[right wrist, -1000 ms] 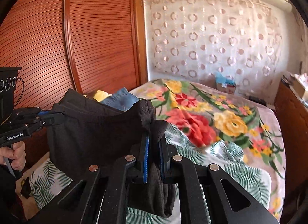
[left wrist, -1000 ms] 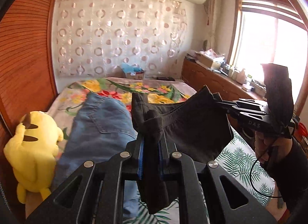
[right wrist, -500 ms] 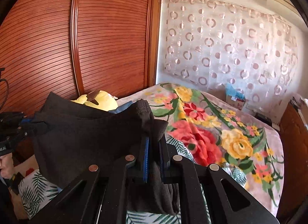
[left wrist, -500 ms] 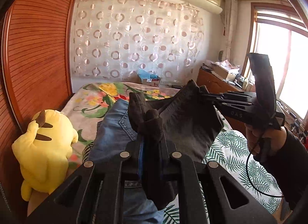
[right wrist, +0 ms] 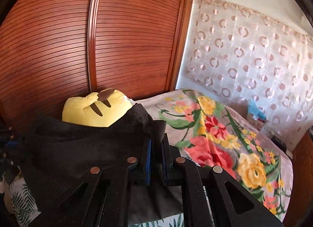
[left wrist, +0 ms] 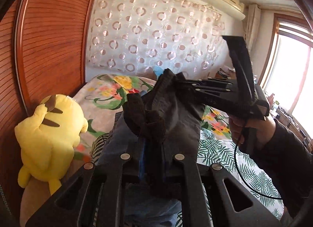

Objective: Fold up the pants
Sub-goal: 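Lower the black shorts onto the folded blue jeans with both tools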

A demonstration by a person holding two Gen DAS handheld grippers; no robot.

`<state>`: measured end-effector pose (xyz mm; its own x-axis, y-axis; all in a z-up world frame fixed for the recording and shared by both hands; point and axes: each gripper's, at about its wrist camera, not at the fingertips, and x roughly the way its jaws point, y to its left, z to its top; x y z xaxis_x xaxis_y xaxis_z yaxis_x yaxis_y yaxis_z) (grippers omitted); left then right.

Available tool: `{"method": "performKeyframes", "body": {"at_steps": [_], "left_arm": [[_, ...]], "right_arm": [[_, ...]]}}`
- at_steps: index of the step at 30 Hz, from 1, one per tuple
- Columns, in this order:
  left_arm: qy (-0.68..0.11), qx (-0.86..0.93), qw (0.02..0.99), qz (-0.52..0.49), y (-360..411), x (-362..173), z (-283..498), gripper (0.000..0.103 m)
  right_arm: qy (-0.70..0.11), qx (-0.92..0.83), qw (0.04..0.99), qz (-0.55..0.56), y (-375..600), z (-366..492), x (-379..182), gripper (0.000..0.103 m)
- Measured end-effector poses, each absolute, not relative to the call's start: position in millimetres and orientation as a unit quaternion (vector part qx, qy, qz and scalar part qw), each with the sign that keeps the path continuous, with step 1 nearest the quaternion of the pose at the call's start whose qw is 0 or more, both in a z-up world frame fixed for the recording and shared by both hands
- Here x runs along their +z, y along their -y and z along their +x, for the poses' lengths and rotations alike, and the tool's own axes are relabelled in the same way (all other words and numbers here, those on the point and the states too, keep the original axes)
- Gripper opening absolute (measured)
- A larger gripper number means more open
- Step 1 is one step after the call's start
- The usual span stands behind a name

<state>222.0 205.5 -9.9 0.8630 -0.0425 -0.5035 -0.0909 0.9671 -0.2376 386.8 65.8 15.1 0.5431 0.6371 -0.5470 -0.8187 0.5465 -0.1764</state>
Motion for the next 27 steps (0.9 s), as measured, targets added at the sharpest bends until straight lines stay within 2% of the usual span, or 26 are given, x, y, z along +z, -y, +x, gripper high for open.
{"method": "performKeyframes", "body": {"at_steps": [10, 13, 16, 17, 21, 23, 27], "left_arm": [[-0.299, 0.067, 0.940, -0.149, -218.0, -29.3, 219.1, 0.016], [-0.303, 0.064, 0.938, -0.153, -219.8, -32.4, 216.7, 0.016], [-0.304, 0.070, 0.939, -0.146, -217.4, -29.9, 213.3, 0.018], [-0.303, 0.069, 0.940, -0.145, -217.1, -29.1, 212.4, 0.020], [-0.296, 0.063, 0.944, -0.135, -215.1, -22.2, 208.8, 0.034], [-0.293, 0.063, 0.946, -0.126, -212.4, -18.8, 207.3, 0.046], [-0.293, 0.056, 0.948, -0.112, -208.8, -15.8, 213.4, 0.051]], "right_arm": [[-0.252, 0.455, 0.829, -0.205, -89.6, 424.4, -9.6, 0.009], [-0.255, 0.433, 0.840, -0.207, -87.3, 429.9, -10.1, 0.022], [-0.249, 0.430, 0.847, -0.192, -78.1, 427.7, -3.0, 0.029], [-0.249, 0.429, 0.849, -0.183, -72.4, 428.7, 0.9, 0.034], [-0.247, 0.433, 0.852, -0.157, -48.2, 420.0, 11.8, 0.034], [-0.248, 0.439, 0.850, -0.153, -36.1, 410.8, 12.1, 0.034], [-0.258, 0.446, 0.844, -0.151, -23.5, 403.2, 3.3, 0.034]]}}
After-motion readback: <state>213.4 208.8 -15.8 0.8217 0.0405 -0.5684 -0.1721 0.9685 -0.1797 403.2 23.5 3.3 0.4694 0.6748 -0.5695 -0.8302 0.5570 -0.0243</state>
